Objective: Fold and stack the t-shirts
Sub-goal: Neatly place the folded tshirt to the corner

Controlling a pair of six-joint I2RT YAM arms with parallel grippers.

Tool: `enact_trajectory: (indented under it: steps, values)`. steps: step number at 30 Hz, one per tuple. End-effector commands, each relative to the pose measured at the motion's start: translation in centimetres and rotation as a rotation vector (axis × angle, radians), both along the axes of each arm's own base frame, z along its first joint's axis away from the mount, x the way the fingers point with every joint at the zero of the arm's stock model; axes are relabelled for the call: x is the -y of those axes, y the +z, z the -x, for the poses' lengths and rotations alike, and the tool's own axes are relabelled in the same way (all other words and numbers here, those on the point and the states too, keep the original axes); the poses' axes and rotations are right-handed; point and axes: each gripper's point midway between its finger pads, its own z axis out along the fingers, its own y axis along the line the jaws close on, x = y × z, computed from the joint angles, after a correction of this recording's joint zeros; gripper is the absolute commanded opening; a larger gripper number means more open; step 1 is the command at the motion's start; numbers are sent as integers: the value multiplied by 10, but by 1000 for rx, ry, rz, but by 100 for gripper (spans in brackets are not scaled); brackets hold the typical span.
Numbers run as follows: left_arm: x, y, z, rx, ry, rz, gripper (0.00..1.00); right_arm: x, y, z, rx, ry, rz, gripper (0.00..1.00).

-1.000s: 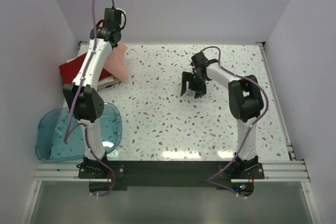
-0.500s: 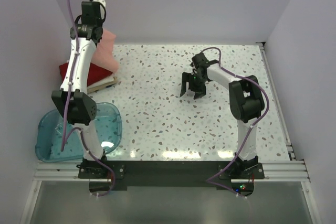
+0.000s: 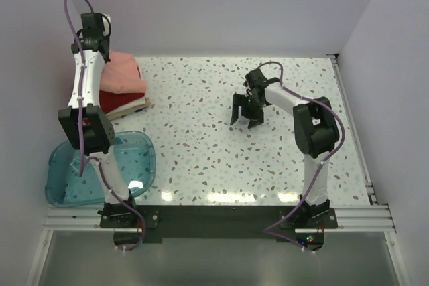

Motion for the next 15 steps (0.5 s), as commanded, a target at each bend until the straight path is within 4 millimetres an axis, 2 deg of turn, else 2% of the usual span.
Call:
enact_trajectory:
  steps: [1, 2, 3, 4, 6, 8, 10, 11, 12, 13, 14, 15]
  values:
    - [-31, 1, 3, 40, 63, 19, 39, 0, 12, 4, 15, 9, -13, 82]
    - [-38, -4, 6, 29, 90, 26, 54, -1, 11, 5, 13, 11, -15, 82]
    - [-53, 0, 12, 45, 158, 18, 77, -1, 12, 4, 15, 14, -20, 82]
    - [-58, 2, 14, 49, 181, 19, 82, -2, 15, 4, 22, 18, -22, 83]
    - [-58, 10, 14, 82, 198, 39, 90, -2, 17, 5, 31, 24, -19, 84]
    - [-52, 22, 13, 143, 196, 81, 93, -1, 21, 4, 46, 26, -17, 84]
    - [-37, 16, 10, 166, 156, 147, 96, 1, 27, 3, 68, 22, -16, 84]
    - [-34, 36, 11, 235, 141, 152, 96, 2, 29, 2, 78, 20, -15, 84]
    - [-22, 21, 12, 237, 145, 216, 96, 2, 31, 2, 88, 19, -15, 84]
    - [-16, 40, 13, 307, 129, 222, 97, 3, 33, 0, 102, 15, -8, 84]
    - [-10, 41, 15, 325, 122, 232, 97, 5, 39, 0, 122, 13, -8, 84]
    - [6, 25, 17, 306, 105, 257, 98, 6, 43, 0, 136, 12, -7, 84]
